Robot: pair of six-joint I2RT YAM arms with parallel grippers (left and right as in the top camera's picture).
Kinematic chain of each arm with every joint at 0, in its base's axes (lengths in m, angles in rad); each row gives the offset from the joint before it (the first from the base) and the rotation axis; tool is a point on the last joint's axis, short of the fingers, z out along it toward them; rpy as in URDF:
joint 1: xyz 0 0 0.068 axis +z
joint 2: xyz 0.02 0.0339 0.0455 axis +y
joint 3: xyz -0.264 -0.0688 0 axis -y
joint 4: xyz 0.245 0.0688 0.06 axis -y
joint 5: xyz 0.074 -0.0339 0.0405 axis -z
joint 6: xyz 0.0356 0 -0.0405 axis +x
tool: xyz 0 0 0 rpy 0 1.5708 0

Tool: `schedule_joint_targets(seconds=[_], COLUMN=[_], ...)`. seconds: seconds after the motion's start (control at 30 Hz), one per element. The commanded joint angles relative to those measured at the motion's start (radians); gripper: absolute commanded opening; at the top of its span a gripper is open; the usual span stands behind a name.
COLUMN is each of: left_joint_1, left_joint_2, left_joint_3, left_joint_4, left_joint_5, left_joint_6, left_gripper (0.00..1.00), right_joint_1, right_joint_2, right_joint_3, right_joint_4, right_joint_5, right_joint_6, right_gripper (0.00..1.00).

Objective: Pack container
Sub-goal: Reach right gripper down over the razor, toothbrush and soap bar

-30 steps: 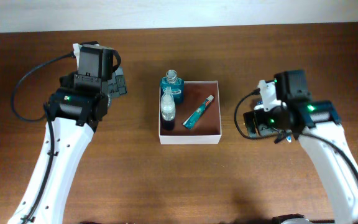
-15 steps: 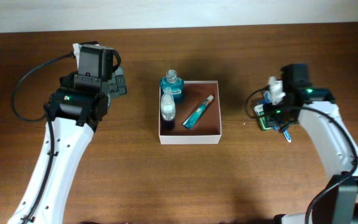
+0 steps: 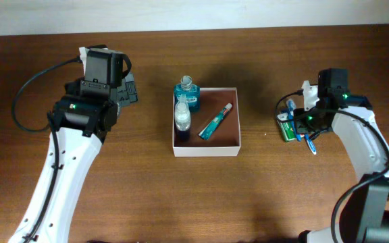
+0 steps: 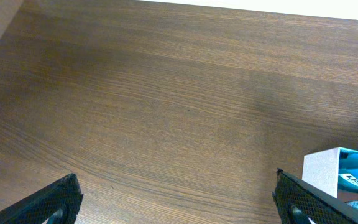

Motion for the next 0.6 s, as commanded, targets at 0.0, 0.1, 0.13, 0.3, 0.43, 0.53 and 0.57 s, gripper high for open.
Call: schedule_joint_targets(seconds=[0.0,0.1,0.13,0.3,0.43,0.53,0.57], left_joint_1=[0.003,0.003,0.003,0.003,0.003,0.003,0.003], left_joint_2=[0.005,0.005,0.005,0.005,0.005,0.005,0.005], left_joint_3=[0.009,0.009,0.009,0.009,0.009,0.009,0.009], left_joint_4=[0.003,0.003,0.003,0.003,0.002,0.003,0.003], left_joint_5=[-0.014,-0.014,-0.014,-0.014,-0.014,-0.014,-0.014], left_joint_6=[0.004,0.005,0.005,0.005,0.005,0.005,0.005], left_gripper=[1.0,0.99,0.99,1.0,0.99,0.99,0.99], right_joint_1=[-0.001,-0.001,-0.001,-0.001,-0.001,-0.001,-0.001], right_joint_2=[0.046,0.084,0.098,0.16,0.182,0.182,0.182], right_joint_3=[0.007,0.007,0.007,0.007,0.007,0.008,0.008], right_joint_4=[0.023,0.036,0.04,0.066,0.085,0.089,0.089], right_joint_5=[-0.022,-0.045,-0.059,-0.077,-0.077,-0.077,-0.077], right_joint_6=[-0.029,-0.033,-0.042,-0.063,-0.063,-0.063,-0.063], right_gripper=[0.4,0.39,0.39,0.39,0.31,0.18,0.18])
